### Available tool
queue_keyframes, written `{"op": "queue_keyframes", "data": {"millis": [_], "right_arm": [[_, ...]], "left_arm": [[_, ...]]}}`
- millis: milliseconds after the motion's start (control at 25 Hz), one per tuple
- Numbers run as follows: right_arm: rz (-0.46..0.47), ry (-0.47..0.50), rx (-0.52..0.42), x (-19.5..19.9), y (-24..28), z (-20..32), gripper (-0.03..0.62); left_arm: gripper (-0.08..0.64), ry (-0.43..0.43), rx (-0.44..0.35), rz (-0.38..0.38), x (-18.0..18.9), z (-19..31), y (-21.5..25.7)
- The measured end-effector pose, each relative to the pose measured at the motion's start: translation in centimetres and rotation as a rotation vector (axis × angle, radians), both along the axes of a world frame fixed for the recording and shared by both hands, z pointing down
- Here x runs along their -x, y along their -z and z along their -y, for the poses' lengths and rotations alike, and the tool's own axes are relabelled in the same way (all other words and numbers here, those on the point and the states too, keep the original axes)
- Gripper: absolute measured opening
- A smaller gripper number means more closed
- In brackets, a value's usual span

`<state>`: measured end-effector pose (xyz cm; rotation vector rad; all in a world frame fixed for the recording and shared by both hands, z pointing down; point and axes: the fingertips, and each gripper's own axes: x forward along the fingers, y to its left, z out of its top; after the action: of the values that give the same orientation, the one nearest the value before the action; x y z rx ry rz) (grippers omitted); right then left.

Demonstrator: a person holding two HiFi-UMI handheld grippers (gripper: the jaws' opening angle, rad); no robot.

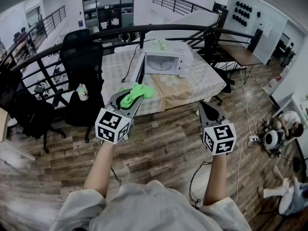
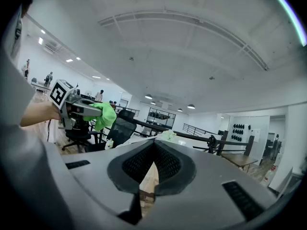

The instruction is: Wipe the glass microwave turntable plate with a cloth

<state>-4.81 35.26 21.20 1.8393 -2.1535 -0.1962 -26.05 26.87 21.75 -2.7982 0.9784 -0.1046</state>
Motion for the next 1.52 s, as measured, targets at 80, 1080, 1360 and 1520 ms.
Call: {"op": "queue_keyframes", "data": {"millis": [80,1080,1360,1520], "right_arm": [[0.002,0.001,0.001,-0.2,0.1,-0.2,0.012],[0.043,0.065,0.040,-10.8,-2.7,2.6,0.012],[0.053,0.077,0.021,-11.6,-2.9,12.4,0.012],[0.027,0.078,0.023,-11.4,-1.9,19.9,0.012]], "left_arm": [[0.126,-0.002,-0.001,0.003,-0.4,-0.3,0.1],[0.126,0.077,0.060,0.033,-10.0,2.0,-3.2],[0.126,0.073,0.049,0.027,-10.8,12.9,-3.8],[0.126,0.095,0.067,0.016,-9.8,21.2,-3.3]]}}
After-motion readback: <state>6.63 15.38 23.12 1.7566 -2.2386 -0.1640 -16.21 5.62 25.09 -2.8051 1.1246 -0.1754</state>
